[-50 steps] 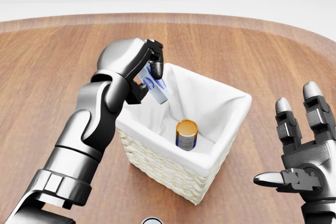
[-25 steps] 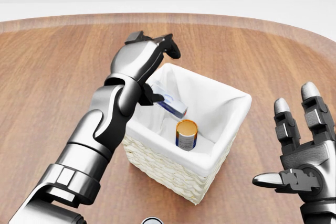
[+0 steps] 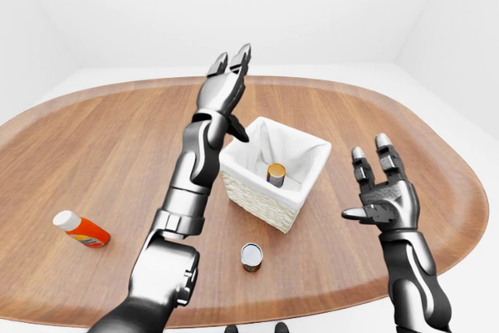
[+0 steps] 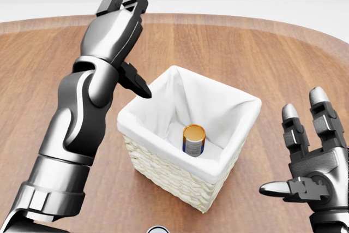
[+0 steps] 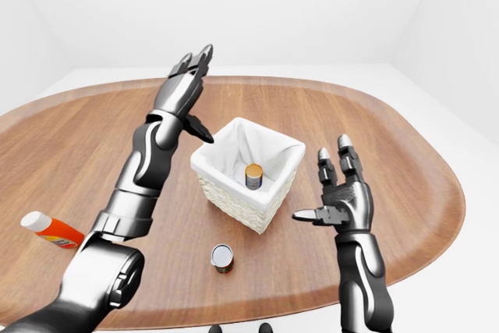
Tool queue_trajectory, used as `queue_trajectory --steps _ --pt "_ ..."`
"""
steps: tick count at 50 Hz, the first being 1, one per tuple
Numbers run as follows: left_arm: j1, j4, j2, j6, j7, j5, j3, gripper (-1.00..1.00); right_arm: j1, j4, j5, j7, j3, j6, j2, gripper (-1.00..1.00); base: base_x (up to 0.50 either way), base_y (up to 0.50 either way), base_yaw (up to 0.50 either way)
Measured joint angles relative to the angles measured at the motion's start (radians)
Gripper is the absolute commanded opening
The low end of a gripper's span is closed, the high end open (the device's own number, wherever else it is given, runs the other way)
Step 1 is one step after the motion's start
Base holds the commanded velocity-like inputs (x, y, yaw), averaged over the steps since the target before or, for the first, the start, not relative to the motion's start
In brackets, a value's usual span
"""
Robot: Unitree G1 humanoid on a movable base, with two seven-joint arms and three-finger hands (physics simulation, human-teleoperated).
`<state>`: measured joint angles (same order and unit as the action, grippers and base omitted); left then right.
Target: Pick up the alphabet soup and the cream cheese box, and put them in the basket.
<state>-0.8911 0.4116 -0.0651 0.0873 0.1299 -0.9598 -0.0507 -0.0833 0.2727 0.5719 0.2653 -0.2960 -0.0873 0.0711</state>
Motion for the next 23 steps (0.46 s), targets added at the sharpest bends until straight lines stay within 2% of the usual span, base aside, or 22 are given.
queue_trajectory --steps 13,23 --pt "0.127 -0.354 -0.027 0.000 0.099 -0.010 0.032 1.00 -0.005 0.000 -0.014 0.004 0.009 0.000 -0.004 1.00 0.00 0.00 0.00" --pt "0.245 -0.580 -0.042 0.000 0.140 -0.008 0.059 1.00 -0.006 0.001 -0.023 0.004 0.014 0.000 -0.007 1.00 0.00 0.00 0.00"
